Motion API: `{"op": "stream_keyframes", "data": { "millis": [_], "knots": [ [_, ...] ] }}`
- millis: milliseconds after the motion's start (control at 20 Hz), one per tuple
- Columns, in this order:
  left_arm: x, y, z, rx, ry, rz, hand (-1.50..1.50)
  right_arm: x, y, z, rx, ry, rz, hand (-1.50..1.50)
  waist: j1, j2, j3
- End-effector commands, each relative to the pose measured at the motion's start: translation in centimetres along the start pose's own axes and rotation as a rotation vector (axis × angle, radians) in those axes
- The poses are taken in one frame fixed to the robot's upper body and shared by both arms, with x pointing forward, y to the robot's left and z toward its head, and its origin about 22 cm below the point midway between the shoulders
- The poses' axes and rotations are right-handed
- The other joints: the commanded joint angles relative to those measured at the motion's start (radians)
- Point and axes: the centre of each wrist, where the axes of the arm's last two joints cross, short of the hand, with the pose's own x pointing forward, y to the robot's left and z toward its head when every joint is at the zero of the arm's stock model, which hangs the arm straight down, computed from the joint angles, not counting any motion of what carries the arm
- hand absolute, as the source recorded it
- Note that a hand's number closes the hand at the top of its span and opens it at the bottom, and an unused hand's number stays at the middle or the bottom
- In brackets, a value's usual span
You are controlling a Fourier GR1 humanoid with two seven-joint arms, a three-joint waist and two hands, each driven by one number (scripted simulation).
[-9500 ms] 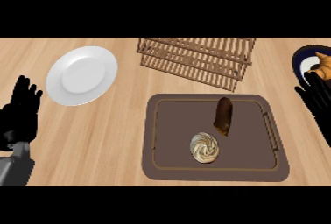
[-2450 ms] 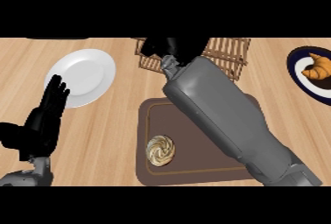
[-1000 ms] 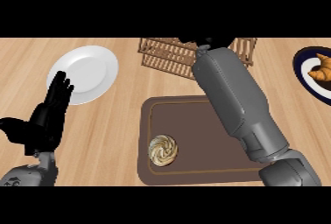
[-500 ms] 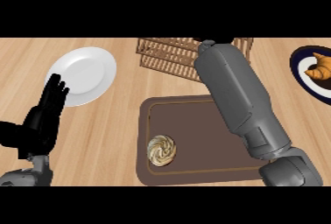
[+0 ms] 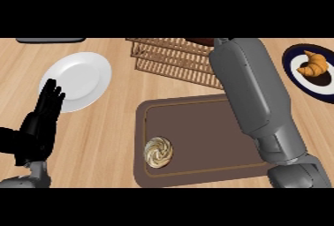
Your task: Pick the sweet potato from the tray and place it in the tiered shelf
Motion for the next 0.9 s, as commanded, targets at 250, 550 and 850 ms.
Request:
{"op": "stream_keyframes", "data": {
  "millis": [250, 550, 850],
  "knots": [
    [-0.6, 1.0, 0.6, 0.034, 0.014, -0.01, 0.0, -1.5, -7.6, 0.3, -0.06, 0.125, -0.057, -1.5, -0.044, -0.012, 0.0],
    [-1.0, 1.2, -0.1, 0.041, 0.027, 0.007, 0.0, -3.6, -14.8, 2.4, -0.009, 0.084, -0.079, -1.5, -0.046, -0.007, 0.0],
    [1.6, -0.2, -0.3, 0.011, 0.014, 0.016, 0.0, -7.1, -21.6, 5.4, -0.022, 0.085, -0.072, -1.5, -0.016, 0.003, 0.001]
  ]
}}
